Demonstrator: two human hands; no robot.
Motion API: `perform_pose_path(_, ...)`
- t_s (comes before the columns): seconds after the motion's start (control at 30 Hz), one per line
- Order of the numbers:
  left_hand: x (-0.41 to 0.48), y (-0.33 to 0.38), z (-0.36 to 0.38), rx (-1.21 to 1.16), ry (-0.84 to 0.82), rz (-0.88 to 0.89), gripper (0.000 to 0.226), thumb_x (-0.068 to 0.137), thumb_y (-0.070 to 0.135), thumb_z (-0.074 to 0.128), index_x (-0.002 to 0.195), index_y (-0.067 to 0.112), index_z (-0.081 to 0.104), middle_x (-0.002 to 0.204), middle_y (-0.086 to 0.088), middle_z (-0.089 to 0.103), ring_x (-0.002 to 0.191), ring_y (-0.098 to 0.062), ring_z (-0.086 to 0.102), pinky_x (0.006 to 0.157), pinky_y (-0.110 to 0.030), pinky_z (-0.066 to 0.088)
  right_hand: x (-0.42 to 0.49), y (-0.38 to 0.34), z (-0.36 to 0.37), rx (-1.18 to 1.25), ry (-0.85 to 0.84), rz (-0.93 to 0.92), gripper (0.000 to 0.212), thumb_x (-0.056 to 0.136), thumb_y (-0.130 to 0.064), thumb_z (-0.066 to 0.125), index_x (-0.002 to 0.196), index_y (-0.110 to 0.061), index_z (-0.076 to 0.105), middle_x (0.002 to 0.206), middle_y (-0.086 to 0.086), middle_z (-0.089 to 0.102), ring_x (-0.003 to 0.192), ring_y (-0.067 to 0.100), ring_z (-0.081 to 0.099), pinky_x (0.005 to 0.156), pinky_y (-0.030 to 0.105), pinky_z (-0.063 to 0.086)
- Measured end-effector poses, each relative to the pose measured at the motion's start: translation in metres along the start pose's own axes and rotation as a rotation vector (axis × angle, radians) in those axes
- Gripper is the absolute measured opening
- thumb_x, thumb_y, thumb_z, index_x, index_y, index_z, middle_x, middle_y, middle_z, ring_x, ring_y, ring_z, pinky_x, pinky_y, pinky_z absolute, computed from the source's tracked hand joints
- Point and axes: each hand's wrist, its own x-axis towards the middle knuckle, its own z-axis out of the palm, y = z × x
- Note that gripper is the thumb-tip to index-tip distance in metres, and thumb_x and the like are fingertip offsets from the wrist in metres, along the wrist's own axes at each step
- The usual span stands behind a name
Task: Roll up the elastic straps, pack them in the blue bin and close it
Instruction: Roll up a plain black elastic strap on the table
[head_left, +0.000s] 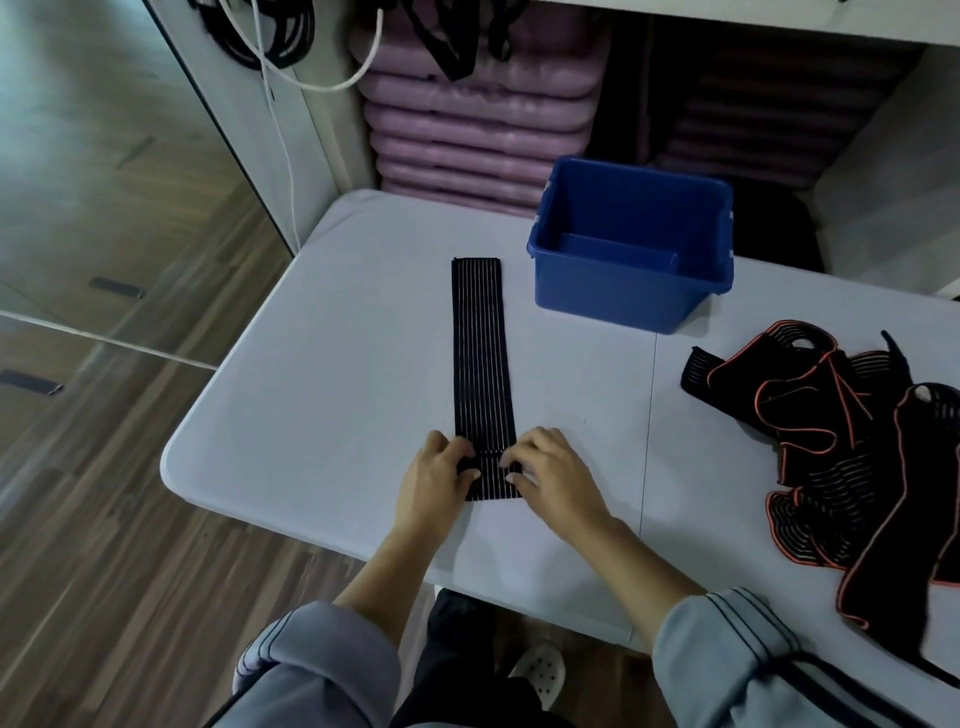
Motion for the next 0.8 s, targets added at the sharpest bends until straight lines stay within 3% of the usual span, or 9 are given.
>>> perform_pose_path(0.1,-0.002,-0.010,0.001,0.093,-0.005,0.214,0.019,0.084,0.022,0.060,0.095,0.011,0.070,0.093,-0.006,0.060,0.082,-0.026,0.059,0.062,-0.039,0.055,-0.002,0.006,-0.007,-0.058,-0.087,-0.153,0.022,0.082,-0.027,0.069,0.101,-0.015,0.070,0.103,-0.003,0.061,0.102,0.014,0.051,0.086,0.023,0.042)
perform_pose_path(0.2,-0.008,-0.021,-0.002,0.172,-0.099,0.284,0.042,0.075,0.044,0.064,0.107,0.016,0.068,0.108,-0.001,0.062,0.090,-0.022,0.059,0.071,-0.034,0.055,0.001,0.015,-0.013,-0.069,-0.210,-0.157,0.044,0.071,-0.033,0.078,0.109,-0.016,0.066,0.115,-0.002,0.059,0.110,0.013,0.048,0.094,0.023,0.037)
perform_pose_path(0.27,-0.007,-0.025,-0.004,0.206,-0.140,0.281,0.052,0.071,0.041,0.072,0.116,0.018,0.064,0.120,-0.001,0.059,0.100,-0.023,0.058,0.081,-0.036,0.053,0.005,0.014,-0.015,-0.072,-0.235,-0.154,0.041,0.073,-0.027,0.077,0.110,-0.015,0.064,0.115,-0.003,0.060,0.111,0.013,0.049,0.095,0.028,0.041)
perform_pose_path(0.37,-0.002,-0.021,-0.010,0.131,-0.148,0.250,0.045,0.076,0.032,0.069,0.117,0.016,0.063,0.122,0.000,0.060,0.106,-0.022,0.055,0.088,-0.035,0.050,0.011,0.009,-0.018,-0.030,-0.240,-0.114,0.034,0.077,-0.024,0.070,0.109,-0.017,0.063,0.111,-0.004,0.062,0.106,0.011,0.051,0.093,0.030,0.045)
perform_pose_path(0.5,0.005,-0.014,-0.017,-0.053,-0.108,0.119,0.036,0.087,0.034,0.054,0.118,0.016,0.062,0.108,0.000,0.065,0.100,-0.019,0.054,0.080,-0.025,0.043,0.020,0.003,-0.023,0.194,-0.209,0.149,0.023,0.085,-0.033,0.061,0.105,-0.026,0.053,0.106,-0.005,0.061,0.101,0.006,0.056,0.089,0.027,0.048)
perform_pose_path(0.63,0.021,-0.005,-0.015,-0.142,-0.091,-0.090,0.028,0.093,0.027,0.052,0.114,0.010,0.060,0.095,-0.008,0.068,0.089,-0.024,0.060,0.075,-0.030,0.045,0.031,-0.003,-0.014,0.227,-0.107,0.272,0.019,0.093,-0.033,0.053,0.100,-0.017,0.050,0.075,0.001,0.061,0.071,0.017,0.058,0.070,0.037,0.052)
perform_pose_path(0.7,0.025,-0.001,-0.011,-0.173,-0.065,-0.148,0.026,0.091,0.022,0.055,0.113,0.007,0.058,0.091,-0.011,0.069,0.086,-0.029,0.062,0.074,-0.035,0.049,0.033,-0.003,-0.007,0.217,-0.063,0.330,0.019,0.093,-0.034,0.053,0.098,-0.016,0.052,0.076,0.003,0.063,0.072,0.020,0.060,0.070,0.041,0.053)
perform_pose_path(0.8,0.025,0.003,-0.005,-0.155,0.015,-0.173,0.028,0.088,0.016,0.058,0.115,0.010,0.055,0.079,-0.012,0.067,0.074,-0.032,0.061,0.064,-0.035,0.047,0.037,-0.002,-0.001,0.225,-0.018,0.391,0.020,0.091,-0.032,0.057,0.100,-0.014,0.058,0.077,-0.002,0.061,0.076,0.018,0.061,0.074,0.036,0.052)
